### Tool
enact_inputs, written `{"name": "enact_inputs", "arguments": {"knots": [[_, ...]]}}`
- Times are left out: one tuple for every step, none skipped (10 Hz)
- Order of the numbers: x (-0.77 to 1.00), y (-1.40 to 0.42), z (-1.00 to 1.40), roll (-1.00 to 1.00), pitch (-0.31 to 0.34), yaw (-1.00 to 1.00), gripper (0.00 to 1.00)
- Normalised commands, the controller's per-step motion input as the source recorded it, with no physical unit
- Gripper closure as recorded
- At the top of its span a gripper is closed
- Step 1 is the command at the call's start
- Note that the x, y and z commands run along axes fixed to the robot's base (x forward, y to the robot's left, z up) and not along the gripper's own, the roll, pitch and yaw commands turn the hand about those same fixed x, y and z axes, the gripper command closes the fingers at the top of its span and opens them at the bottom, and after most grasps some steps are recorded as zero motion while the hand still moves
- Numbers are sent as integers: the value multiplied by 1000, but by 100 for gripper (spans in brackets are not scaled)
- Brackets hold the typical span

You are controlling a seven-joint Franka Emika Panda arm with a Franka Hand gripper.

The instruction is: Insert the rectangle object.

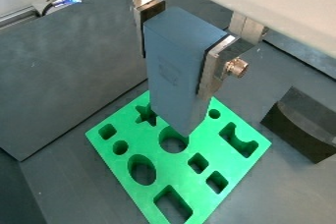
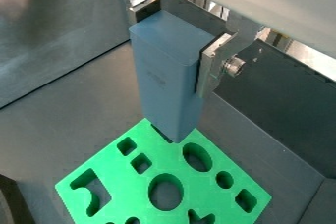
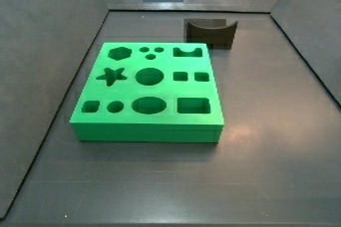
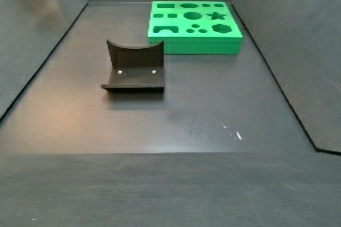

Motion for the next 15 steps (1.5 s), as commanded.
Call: {"name": "enact_inputs", "arguments": {"knots": [[20, -109, -83, -6, -30, 0, 100], [949, -126, -966, -34, -140, -20, 100], [1000, -71, -1000, -59, -36, -31, 100], [1000, -71, -1000, -60, -37, -31, 100], [1000, -71, -1000, -59, -36, -31, 100], [1000, -74, -1000, -53, -36, -34, 100], [969, -297, -1000, 13, -31, -83, 100], [689, -517, -803, 193, 0, -69, 100], [577, -454, -283, 180, 91, 0, 100], [357, -211, -111, 30, 53, 0, 100], [180, -49, -200, 14, 23, 0, 100], [186, -49, -454, 130, 47, 0, 100], [20, -77, -489, 187, 26, 0, 100], [-3, -94, -349, 116, 14, 0, 100], [-171, -109, -180, 23, 4, -103, 100]]}}
